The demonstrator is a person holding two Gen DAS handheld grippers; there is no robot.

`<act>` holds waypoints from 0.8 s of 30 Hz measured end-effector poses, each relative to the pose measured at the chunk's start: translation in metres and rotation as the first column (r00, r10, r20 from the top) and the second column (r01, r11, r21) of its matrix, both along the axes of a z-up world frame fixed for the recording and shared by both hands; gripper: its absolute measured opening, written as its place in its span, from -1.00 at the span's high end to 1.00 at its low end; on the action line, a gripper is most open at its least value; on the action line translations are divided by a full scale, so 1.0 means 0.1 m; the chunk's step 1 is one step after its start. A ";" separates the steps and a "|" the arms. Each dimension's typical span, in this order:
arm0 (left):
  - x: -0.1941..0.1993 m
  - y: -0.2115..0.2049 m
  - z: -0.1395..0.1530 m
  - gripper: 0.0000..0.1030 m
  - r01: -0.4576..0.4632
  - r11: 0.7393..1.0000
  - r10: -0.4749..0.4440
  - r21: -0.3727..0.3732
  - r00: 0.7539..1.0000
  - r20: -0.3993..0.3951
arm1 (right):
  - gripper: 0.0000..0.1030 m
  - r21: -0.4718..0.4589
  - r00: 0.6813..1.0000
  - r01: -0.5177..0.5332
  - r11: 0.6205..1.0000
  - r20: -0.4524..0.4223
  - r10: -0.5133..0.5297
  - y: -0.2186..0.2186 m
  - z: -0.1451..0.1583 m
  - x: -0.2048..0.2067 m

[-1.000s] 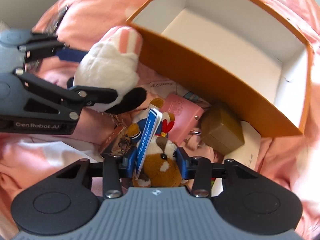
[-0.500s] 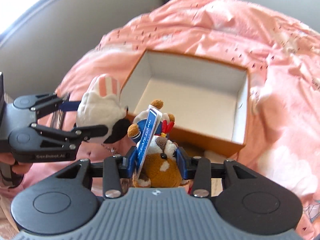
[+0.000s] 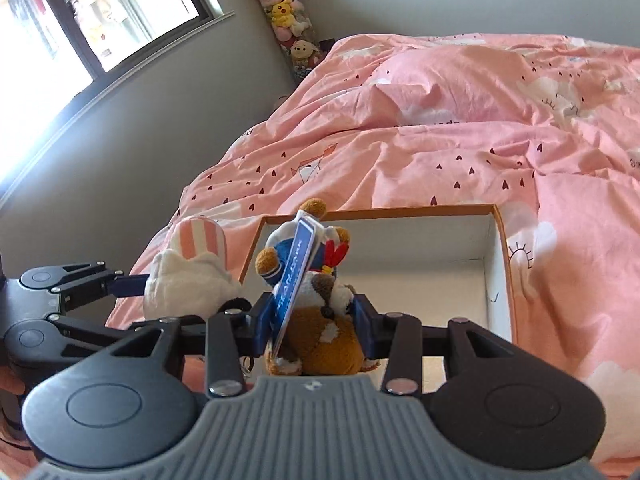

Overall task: Organize objects
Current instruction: 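Carry both plush toys over the shoebox and lower them inside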

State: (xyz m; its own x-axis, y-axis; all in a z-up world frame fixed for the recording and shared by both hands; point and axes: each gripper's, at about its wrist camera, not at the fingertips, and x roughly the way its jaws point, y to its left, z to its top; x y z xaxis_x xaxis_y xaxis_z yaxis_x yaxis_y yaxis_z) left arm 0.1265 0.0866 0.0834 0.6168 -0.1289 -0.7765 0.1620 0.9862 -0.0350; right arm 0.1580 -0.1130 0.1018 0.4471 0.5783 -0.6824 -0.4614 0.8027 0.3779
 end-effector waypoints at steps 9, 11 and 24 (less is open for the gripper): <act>0.43 -0.19 -0.62 -0.43 0.138 0.983 -0.109 0.120 0.969 -0.222 | 0.13 0.046 0.975 0.108 0.993 -0.200 -0.097 0.14 -0.93 0.44; 0.47 -0.26 -0.70 -0.43 0.178 0.973 -0.137 0.144 0.956 -0.260 | 0.13 0.047 0.968 0.113 0.992 -0.232 -0.099 0.17 -1.08 0.47; 0.63 -0.51 -1.12 -0.49 0.341 0.879 -0.169 0.332 0.876 -0.452 | 0.12 0.005 0.929 0.065 0.998 -0.365 -0.058 0.47 -1.62 0.56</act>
State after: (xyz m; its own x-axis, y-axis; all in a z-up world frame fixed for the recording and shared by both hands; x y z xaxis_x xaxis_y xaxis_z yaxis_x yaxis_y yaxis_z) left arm 0.1897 0.0353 -0.0283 0.2314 0.1283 -0.9644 0.4660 0.8555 0.2257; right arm 0.2141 -0.0661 -0.0603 0.2041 0.5699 -0.7960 -0.2392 0.8175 0.5240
